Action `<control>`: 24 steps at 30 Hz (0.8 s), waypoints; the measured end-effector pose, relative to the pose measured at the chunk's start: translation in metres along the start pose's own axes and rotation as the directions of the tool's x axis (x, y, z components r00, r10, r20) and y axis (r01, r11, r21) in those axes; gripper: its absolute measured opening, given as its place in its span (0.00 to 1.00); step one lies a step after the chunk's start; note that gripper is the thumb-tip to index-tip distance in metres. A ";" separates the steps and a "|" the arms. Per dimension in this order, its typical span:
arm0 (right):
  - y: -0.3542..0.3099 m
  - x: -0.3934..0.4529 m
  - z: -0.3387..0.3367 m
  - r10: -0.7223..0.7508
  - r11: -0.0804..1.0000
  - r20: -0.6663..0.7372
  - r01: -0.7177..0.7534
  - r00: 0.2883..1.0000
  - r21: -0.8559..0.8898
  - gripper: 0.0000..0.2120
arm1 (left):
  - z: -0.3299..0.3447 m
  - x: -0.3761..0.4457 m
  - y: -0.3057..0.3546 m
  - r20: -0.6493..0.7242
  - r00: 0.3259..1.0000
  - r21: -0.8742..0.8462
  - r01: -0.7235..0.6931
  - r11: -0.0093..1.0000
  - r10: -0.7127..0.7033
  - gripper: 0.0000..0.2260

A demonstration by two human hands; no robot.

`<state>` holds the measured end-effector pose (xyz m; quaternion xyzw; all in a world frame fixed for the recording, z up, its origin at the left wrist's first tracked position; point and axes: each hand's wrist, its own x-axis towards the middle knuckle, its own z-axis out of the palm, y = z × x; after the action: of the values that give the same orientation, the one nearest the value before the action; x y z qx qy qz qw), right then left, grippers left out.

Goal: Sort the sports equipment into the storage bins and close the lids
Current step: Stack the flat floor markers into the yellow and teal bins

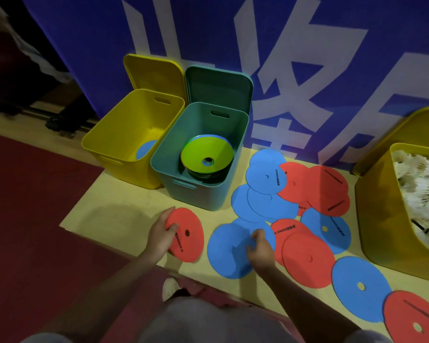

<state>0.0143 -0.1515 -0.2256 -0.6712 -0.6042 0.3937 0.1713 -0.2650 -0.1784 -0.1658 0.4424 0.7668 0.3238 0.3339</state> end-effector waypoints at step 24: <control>-0.277 0.074 -0.092 0.095 0.645 -0.552 0.371 0.829 0.668 0.17 | -0.162 0.172 0.149 -0.051 0.949 -0.521 -0.290 0.803 0.310 0.15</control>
<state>-0.1081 -0.0003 0.0042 -0.5702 -0.3634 0.3867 0.6272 -0.3921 0.0021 0.0054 0.4564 0.5642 0.5601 0.3996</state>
